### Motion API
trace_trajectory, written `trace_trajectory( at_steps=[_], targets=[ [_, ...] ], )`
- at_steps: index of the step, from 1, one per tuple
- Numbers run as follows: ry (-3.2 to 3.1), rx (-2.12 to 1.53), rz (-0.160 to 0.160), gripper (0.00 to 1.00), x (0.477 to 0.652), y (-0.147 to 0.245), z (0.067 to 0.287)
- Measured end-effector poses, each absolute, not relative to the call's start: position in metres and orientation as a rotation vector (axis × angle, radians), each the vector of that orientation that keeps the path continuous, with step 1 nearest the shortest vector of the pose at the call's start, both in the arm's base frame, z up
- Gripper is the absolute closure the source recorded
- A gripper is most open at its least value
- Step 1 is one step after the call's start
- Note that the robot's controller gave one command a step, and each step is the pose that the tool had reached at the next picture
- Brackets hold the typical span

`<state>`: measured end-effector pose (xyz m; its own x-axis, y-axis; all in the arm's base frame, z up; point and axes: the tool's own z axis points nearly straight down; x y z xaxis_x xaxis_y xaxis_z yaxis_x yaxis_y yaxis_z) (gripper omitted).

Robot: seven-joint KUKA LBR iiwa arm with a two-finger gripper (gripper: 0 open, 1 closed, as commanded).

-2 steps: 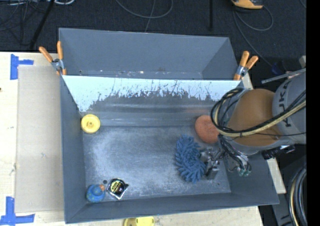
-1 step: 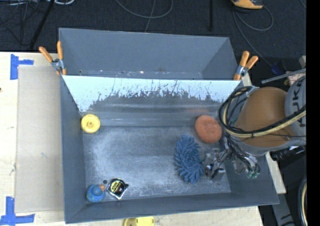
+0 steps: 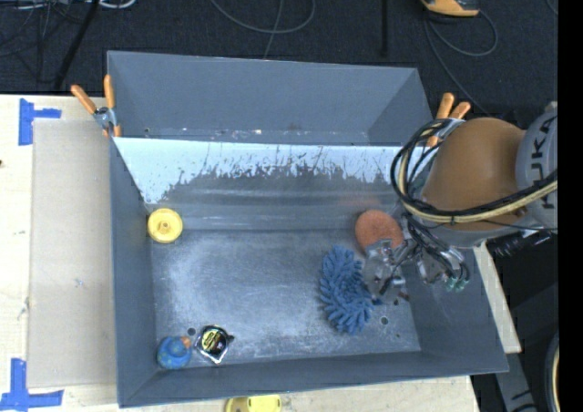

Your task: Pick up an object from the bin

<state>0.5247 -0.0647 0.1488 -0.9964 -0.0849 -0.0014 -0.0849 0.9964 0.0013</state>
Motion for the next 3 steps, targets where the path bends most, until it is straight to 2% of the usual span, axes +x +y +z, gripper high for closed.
trace_trajectory(
  at_steps=[1,2,3],
  targets=[
    [3.137,-0.135,0.002,0.00,0.525,-0.065,0.149],
    [3.138,-0.135,0.000,0.00,0.525,-0.065,0.149],
    [3.133,-0.080,-0.001,0.00,0.518,-0.051,0.105]
  ],
)
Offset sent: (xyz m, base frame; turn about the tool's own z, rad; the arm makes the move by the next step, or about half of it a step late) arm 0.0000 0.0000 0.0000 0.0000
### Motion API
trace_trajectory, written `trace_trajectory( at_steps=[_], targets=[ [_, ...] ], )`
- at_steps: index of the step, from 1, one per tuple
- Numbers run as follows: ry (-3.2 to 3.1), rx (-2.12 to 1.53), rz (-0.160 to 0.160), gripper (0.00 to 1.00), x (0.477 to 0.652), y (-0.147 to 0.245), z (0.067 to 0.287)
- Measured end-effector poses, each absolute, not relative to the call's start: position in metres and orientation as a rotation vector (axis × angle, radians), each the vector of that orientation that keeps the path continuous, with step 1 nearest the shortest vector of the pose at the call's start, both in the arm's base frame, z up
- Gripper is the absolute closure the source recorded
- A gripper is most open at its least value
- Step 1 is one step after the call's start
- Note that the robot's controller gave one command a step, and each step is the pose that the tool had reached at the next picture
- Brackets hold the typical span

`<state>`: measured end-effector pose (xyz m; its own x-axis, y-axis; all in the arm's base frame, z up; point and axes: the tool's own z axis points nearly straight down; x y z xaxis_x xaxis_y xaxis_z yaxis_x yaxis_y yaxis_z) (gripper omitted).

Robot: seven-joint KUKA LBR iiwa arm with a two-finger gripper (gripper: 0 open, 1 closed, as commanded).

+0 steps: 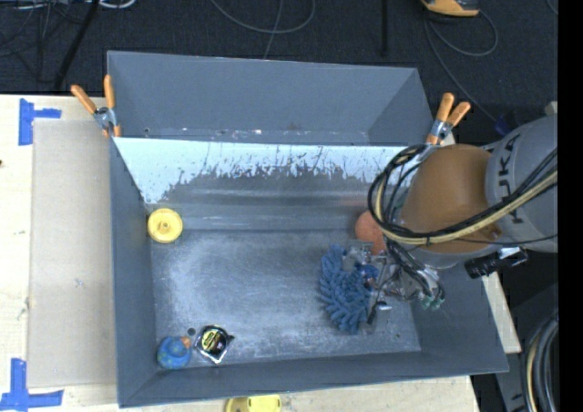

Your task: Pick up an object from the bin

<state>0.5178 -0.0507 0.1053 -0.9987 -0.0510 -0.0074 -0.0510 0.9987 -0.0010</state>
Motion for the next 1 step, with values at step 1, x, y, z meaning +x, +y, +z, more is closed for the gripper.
trace_trajectory(
  at_steps=[1],
  targets=[
    [3.126,-0.057,0.000,1.00,0.5397,-0.0456,0.0745]
  ],
)
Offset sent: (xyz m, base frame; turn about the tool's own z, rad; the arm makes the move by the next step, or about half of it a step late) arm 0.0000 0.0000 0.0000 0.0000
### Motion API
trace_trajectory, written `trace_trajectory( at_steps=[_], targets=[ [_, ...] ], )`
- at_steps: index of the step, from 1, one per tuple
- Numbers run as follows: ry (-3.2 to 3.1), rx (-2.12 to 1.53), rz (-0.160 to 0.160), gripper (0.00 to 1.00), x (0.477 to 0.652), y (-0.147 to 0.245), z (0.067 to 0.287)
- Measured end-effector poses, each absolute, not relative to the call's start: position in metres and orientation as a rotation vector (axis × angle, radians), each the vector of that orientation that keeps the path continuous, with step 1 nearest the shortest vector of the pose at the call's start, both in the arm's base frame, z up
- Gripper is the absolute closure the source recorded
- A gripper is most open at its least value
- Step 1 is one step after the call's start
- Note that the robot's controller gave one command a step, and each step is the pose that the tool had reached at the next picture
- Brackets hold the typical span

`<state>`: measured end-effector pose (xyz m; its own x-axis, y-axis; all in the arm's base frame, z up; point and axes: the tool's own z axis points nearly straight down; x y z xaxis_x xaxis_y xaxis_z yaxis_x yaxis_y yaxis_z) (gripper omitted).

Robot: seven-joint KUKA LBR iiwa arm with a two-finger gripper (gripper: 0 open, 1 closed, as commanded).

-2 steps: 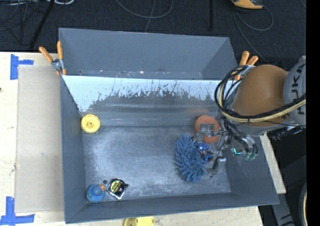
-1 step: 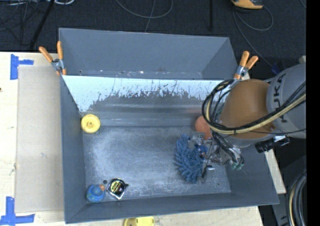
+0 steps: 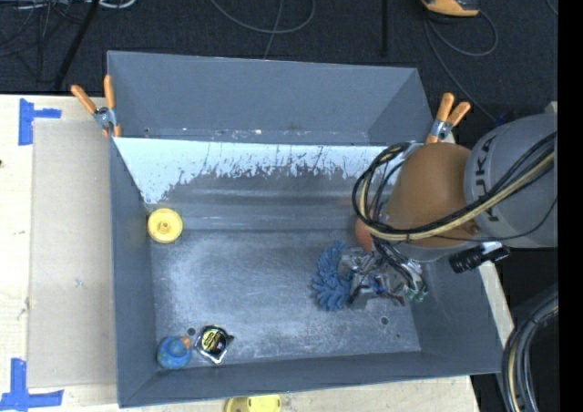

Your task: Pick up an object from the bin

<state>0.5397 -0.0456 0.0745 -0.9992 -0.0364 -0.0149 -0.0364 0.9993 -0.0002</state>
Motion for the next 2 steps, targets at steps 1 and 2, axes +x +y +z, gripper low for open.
trace_trajectory(
  at_steps=[1,2],
  targets=[
    [3.126,-0.058,0.000,1.00,0.540,-0.046,0.074],
    [3.137,-0.095,0.000,1.00,0.609,-0.049,0.218]
  ],
)
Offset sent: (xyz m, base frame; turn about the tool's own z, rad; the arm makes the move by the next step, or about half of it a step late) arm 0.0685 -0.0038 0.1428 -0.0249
